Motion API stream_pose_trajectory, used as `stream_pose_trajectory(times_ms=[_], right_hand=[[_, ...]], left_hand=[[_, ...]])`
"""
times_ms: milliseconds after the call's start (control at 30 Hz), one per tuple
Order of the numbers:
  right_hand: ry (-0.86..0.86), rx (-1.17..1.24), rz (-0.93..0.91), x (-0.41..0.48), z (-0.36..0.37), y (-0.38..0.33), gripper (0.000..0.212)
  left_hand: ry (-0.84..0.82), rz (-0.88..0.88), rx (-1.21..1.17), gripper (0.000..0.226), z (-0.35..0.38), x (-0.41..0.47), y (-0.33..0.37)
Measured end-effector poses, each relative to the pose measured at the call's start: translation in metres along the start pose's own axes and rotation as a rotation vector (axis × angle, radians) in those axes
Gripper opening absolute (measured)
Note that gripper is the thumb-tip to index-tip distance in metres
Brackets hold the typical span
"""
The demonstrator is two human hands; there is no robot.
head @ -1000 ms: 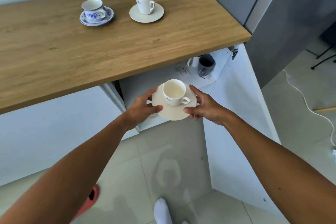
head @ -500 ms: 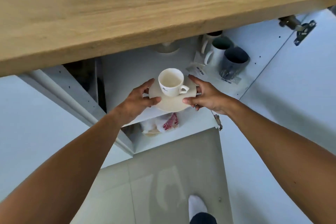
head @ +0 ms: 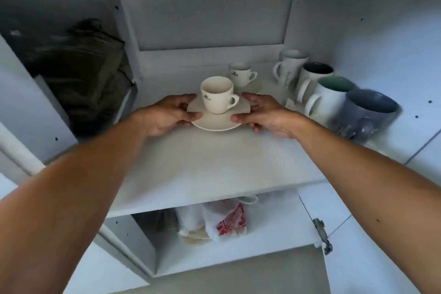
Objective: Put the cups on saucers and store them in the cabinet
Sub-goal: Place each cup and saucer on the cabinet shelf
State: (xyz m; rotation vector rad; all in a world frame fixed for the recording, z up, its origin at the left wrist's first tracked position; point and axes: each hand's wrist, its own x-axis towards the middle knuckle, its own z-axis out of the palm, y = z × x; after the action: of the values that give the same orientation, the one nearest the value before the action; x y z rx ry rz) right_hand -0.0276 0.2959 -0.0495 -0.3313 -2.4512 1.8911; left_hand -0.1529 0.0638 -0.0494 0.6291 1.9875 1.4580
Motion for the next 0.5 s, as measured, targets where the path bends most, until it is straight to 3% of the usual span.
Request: stream_pose_trajectory(times_ms=[100, 267, 500], right_hand=[[0.017, 0.004, -0.031, 0.023, 0.009, 0.001, 0.104], [0.040, 0.016, -0.072, 0.049, 0.022, -0.004, 0.091], [0.103, 0.050, -0.040, 0.093, 0.037, -0.008, 0.093]], left_hand=[[0.052, -0.003, -0.005, 0.075, -0.015, 0.013, -0.006], [0.189, 0.011, 0.045, 0.077, -0.033, 0.024, -0.009], [0.313, 0.012, 0.345, 0.084, -0.063, 0.042, -0.014]])
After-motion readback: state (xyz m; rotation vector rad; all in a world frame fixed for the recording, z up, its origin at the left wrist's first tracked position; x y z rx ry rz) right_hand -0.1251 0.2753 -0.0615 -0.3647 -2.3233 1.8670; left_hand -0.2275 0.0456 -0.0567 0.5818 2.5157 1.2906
